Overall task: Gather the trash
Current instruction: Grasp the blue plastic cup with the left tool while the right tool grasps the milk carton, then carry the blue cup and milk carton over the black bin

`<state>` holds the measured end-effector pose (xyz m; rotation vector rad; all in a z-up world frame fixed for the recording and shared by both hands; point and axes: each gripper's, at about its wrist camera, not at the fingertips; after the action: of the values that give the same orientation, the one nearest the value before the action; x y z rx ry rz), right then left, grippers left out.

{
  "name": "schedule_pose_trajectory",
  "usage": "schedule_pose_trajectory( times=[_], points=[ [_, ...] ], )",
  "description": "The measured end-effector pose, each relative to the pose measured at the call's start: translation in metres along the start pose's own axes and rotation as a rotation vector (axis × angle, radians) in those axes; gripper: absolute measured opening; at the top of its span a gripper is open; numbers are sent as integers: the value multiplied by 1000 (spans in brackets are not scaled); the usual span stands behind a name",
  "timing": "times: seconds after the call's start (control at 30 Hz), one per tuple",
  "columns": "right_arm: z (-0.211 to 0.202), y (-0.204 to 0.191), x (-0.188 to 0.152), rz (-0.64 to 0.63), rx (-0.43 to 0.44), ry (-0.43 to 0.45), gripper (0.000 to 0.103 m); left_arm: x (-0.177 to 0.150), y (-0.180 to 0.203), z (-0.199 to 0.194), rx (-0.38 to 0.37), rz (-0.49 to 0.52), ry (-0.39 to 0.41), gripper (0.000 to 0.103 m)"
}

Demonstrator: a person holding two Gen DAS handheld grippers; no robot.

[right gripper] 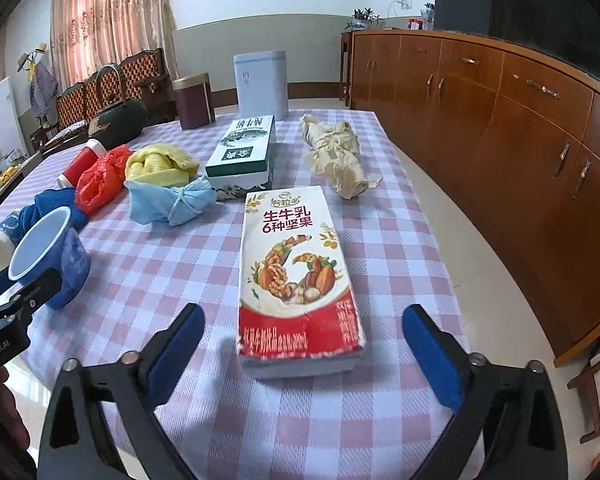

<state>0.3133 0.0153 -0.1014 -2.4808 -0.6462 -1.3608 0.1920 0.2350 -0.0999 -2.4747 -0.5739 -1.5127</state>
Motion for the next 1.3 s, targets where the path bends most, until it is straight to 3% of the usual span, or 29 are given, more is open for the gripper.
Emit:
schedule_pose_trajectory(
  times=[0.07, 0.13, 0.6, 1.3],
  points=[
    [4, 0, 0, 5, 0, -14, 67, 0, 1, 3, -12, -4, -7, 74],
    [2, 1, 0, 7, -9, -12, 55, 1, 2, 1, -30, -8, 0, 73],
    [-64, 29, -1, 65, -42, 66, 54, 13, 35, -49, -127, 24, 57, 73],
    [-193, 127, -32, 173, -211, 144, 54, 19, 142, -133, -338, 138, 123, 73]
  ],
)
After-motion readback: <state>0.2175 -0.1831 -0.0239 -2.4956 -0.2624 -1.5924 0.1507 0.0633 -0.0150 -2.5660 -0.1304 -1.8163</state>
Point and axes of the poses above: each gripper's, at about its wrist camera, not at the fingertips, and z roughly the way its jaws point, y to its right, x to its top, and after that the axes turned 11 degrees about y, right-handed
